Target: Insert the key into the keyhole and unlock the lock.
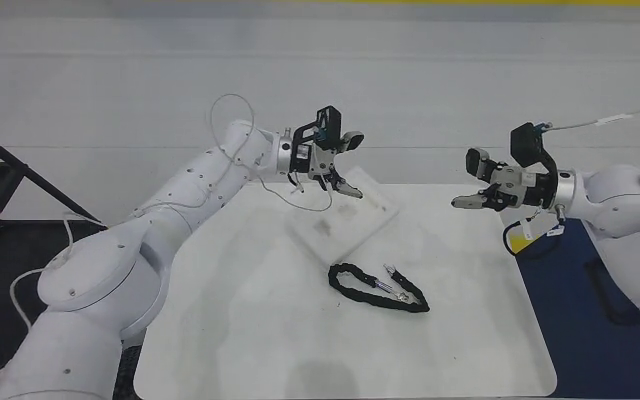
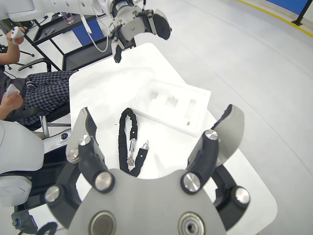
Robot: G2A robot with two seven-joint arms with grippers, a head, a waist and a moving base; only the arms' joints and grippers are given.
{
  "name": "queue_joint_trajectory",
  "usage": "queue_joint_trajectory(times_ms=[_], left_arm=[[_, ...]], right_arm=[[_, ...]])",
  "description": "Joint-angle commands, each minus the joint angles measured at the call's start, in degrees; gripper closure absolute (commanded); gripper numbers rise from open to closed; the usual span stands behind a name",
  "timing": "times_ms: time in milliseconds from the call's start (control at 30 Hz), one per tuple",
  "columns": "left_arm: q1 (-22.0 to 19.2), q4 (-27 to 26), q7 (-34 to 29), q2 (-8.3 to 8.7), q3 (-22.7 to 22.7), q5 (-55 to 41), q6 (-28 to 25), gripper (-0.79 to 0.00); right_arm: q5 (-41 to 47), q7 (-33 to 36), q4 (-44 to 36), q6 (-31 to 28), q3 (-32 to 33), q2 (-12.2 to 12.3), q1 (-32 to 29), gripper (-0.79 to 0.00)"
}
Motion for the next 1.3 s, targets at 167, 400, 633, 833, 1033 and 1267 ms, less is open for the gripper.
queue_joint_trajectory(times_ms=[167, 400, 633, 833, 1033, 1267], left_arm=[[-2.31, -6.01, -6.89, 5.3, 0.0, -9.11, 0.0, -0.785], [-2.21, -11.65, -15.27, 8.56, 0.0, -16.01, 0.0, -0.785], [-2.21, -11.64, -15.25, 8.56, 0.01, -15.99, 0.0, -0.785], [-2.21, -11.64, -15.25, 8.56, 0.01, -15.99, 0.0, -0.785], [-2.21, -11.64, -15.25, 8.56, 0.0, -15.99, 0.0, -0.785], [-2.21, -11.64, -15.25, 8.56, 0.0, -15.99, 0.0, -0.785]], right_arm=[[-4.88, -3.35, 2.28, 0.0, -3.32, -0.48, 2.93, -0.785], [-11.05, -10.58, 2.24, 0.0, -4.44, 0.11, 3.57, -0.785], [-11.05, -10.56, 2.25, 0.0, -4.44, 0.11, 3.57, -0.785], [-11.05, -10.56, 2.24, 0.0, -4.44, 0.11, 3.57, -0.785], [-11.05, -10.56, 2.24, 0.0, -4.44, 0.11, 3.57, -0.784], [-11.05, -10.56, 2.24, 0.0, -4.44, 0.11, 3.57, -0.785]])
